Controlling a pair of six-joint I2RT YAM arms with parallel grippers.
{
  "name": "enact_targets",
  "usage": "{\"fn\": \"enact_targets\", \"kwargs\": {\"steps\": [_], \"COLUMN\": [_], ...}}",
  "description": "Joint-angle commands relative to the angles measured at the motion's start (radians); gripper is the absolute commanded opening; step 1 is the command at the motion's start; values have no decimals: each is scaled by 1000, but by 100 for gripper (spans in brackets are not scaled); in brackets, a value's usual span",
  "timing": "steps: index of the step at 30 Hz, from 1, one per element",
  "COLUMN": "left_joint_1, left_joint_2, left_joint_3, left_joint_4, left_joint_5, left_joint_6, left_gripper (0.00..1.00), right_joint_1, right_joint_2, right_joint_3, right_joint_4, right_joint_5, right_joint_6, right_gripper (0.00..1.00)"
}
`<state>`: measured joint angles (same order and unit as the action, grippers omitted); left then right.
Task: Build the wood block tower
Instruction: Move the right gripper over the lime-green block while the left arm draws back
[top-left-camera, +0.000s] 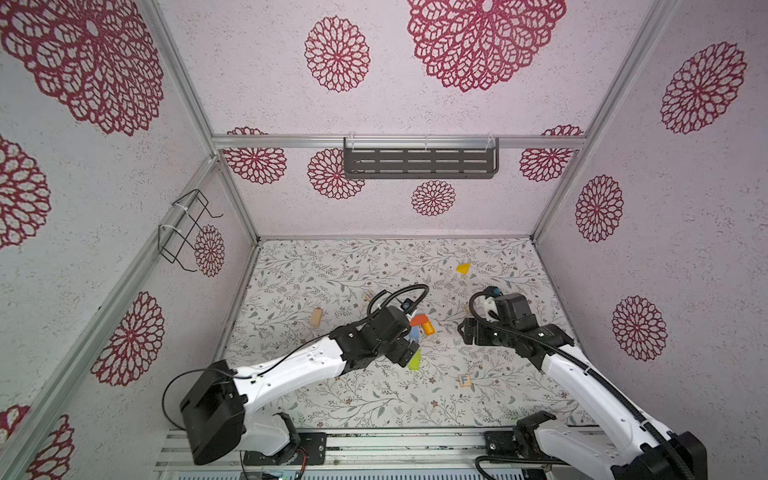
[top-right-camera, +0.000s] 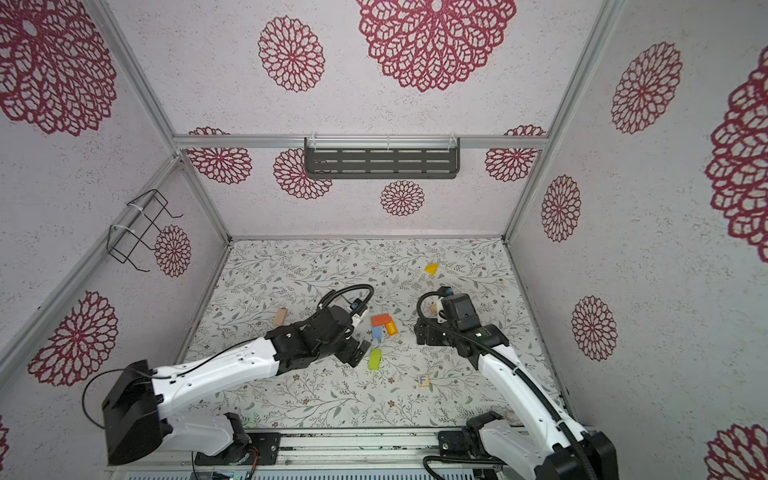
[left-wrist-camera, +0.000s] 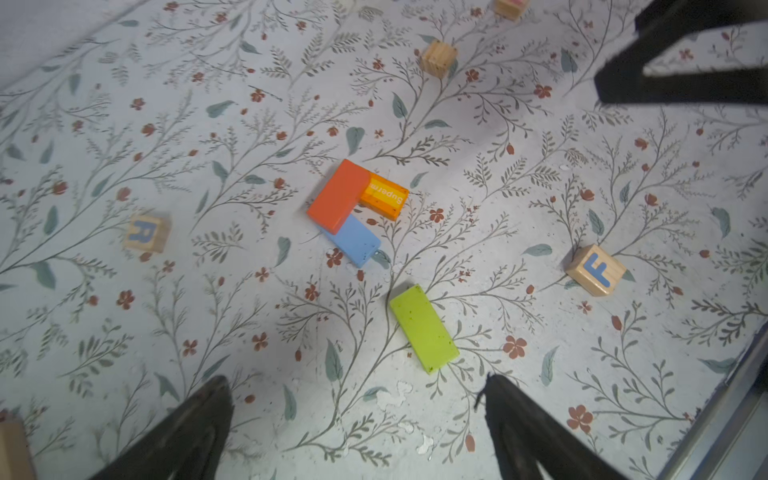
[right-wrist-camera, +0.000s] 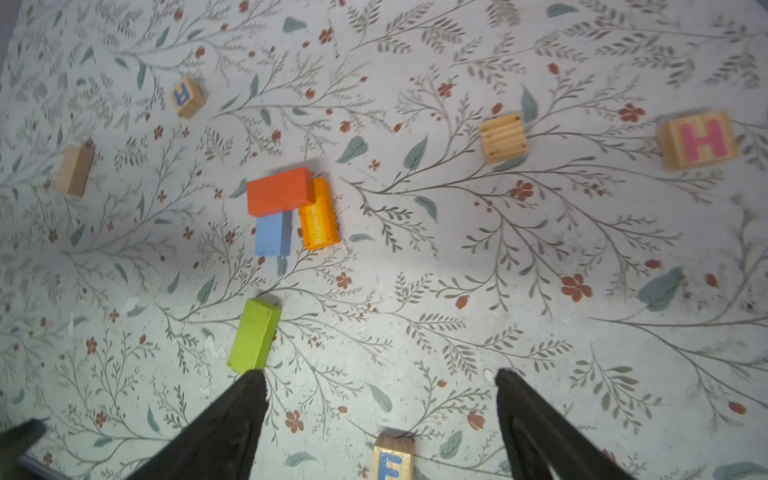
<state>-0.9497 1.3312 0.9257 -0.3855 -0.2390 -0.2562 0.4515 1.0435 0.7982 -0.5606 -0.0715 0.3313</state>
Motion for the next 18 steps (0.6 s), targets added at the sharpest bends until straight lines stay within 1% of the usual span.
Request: {"fn": "enact_targets", "kwargs": {"steps": [1, 3, 4, 8, 11, 15, 18], "left_joint_1": [43, 68, 79, 125, 162, 210, 243], "left_joint_2": [-124, -201, -231, -322, -381, -443, -483], "left_joint_3": [-95, -145, -165, -206, -228, -268, -307], "left_joint_4": [116, 138, 142, 109, 57, 21, 13], "left_joint_5": [-79, -93, -112, -176, -213, -223, -229], "left_joint_6": [-122, -184, -210, -300, -363, -423, -462], "left_gripper": [97, 97, 97, 97, 97, 97, 97], "right_joint_1": [100, 131, 147, 235, 287, 323, 331], "right_joint_2": [39, 78, 104, 200, 270, 371, 434], "right_joint_3": [62, 85, 107, 194, 233, 259, 274], "right_joint_4": [-86, -79, -90, -130, -154, -174, -165], "right_joint_5": [73, 12, 6, 12, 9, 51, 34], "right_joint_6": [-91, -145, -164, -272, -400, -534, -607], "right_gripper": [90, 90, 89, 89, 89, 89, 90]}}
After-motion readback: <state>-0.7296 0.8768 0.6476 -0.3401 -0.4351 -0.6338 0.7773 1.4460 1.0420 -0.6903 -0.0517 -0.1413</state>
